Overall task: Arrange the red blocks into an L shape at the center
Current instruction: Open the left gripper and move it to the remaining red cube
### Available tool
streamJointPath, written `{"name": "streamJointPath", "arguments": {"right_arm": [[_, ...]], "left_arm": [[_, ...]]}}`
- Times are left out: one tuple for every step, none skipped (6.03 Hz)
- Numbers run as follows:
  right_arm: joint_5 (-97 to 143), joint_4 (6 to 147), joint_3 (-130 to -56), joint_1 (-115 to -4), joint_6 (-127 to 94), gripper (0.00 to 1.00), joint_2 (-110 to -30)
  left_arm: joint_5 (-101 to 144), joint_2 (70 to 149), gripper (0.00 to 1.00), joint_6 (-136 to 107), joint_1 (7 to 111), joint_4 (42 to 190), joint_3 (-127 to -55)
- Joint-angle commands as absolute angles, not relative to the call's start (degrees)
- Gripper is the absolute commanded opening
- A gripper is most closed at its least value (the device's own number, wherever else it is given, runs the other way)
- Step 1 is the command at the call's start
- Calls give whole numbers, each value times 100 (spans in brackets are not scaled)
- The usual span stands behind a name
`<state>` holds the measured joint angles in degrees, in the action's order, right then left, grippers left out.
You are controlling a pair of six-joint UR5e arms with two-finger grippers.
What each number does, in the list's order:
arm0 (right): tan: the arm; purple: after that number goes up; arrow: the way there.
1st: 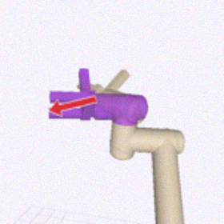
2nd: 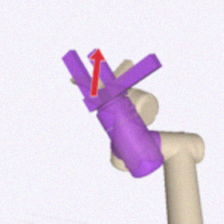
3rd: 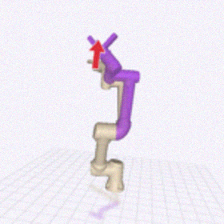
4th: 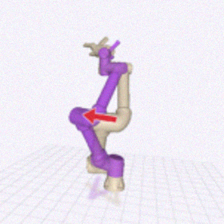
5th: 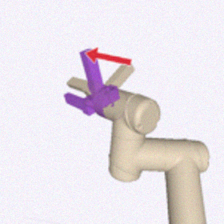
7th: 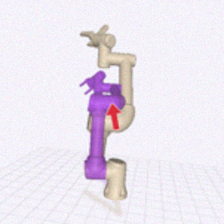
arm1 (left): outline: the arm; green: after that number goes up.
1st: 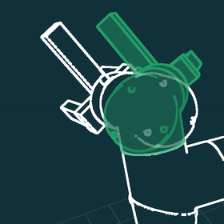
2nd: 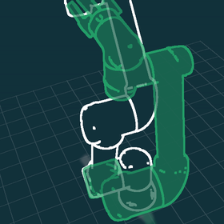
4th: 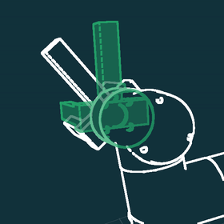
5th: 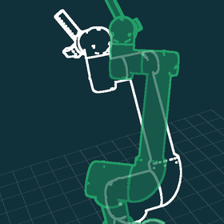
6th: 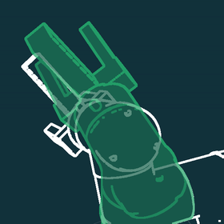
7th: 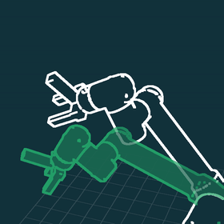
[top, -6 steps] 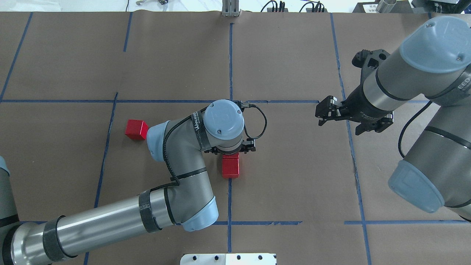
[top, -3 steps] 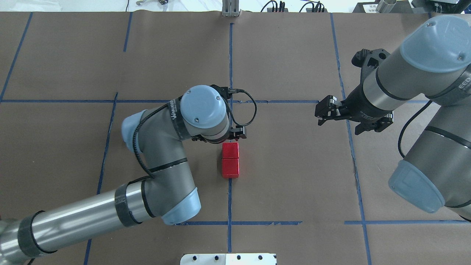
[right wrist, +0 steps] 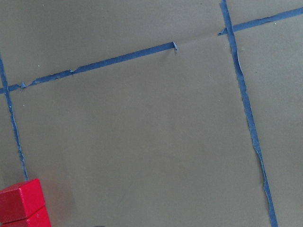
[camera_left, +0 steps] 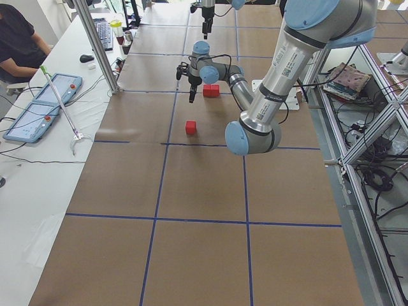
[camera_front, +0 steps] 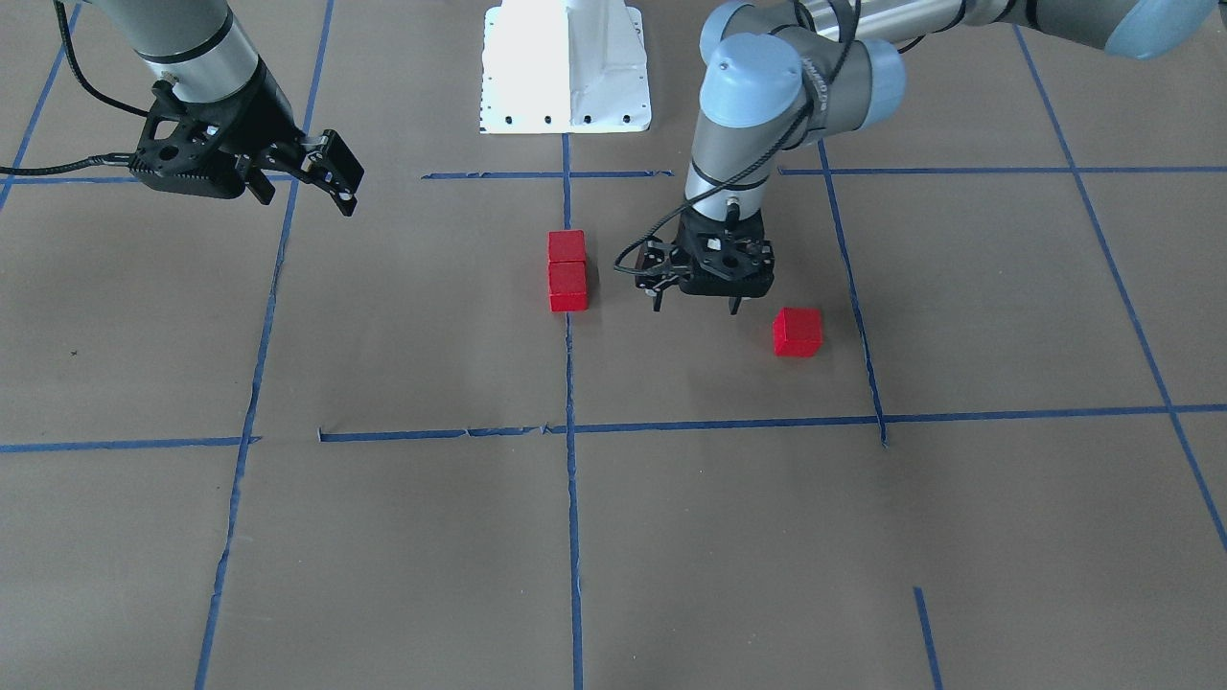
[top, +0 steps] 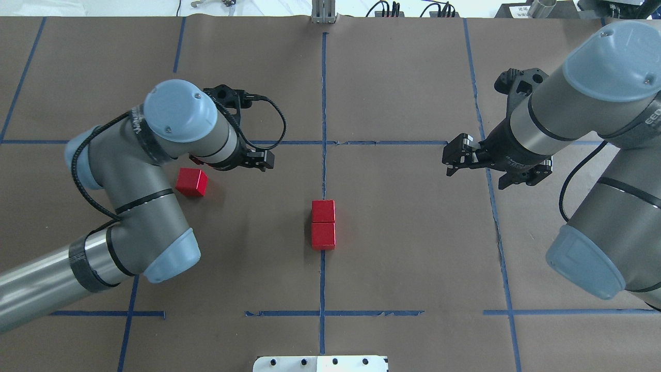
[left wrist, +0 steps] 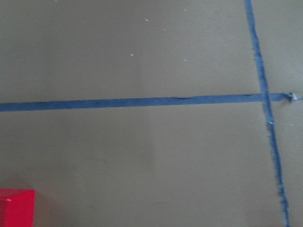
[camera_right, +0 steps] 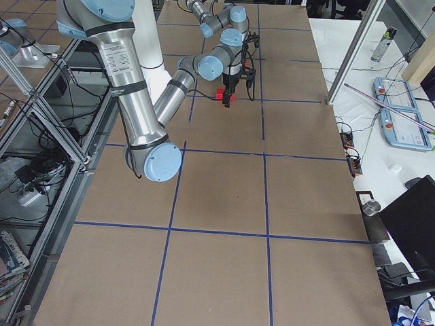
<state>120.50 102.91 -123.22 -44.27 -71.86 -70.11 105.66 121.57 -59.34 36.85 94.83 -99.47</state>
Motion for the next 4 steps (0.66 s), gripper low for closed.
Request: {"name": "streamJointPath", "arguments": {"right_arm": [[12050, 10292, -12314, -4421, -7198, 100, -6996], [12050, 10292, -12313, -4412, -7198, 100, -6996], [12059, 10292, -12322, -4412, -7198, 100, -6996], [12059, 10283, -12314, -4403, -7207, 100, -6996]], "left_arm": [[10687, 11647, 100, -5048, 3981, 9519, -9968], [10818, 11628, 100, -4854, 4095, 9519, -9862], [10898, 11463, 100, -4843, 4130, 9597, -9809], [11064, 11435, 100, -4860, 4140, 10120, -9548]]}}
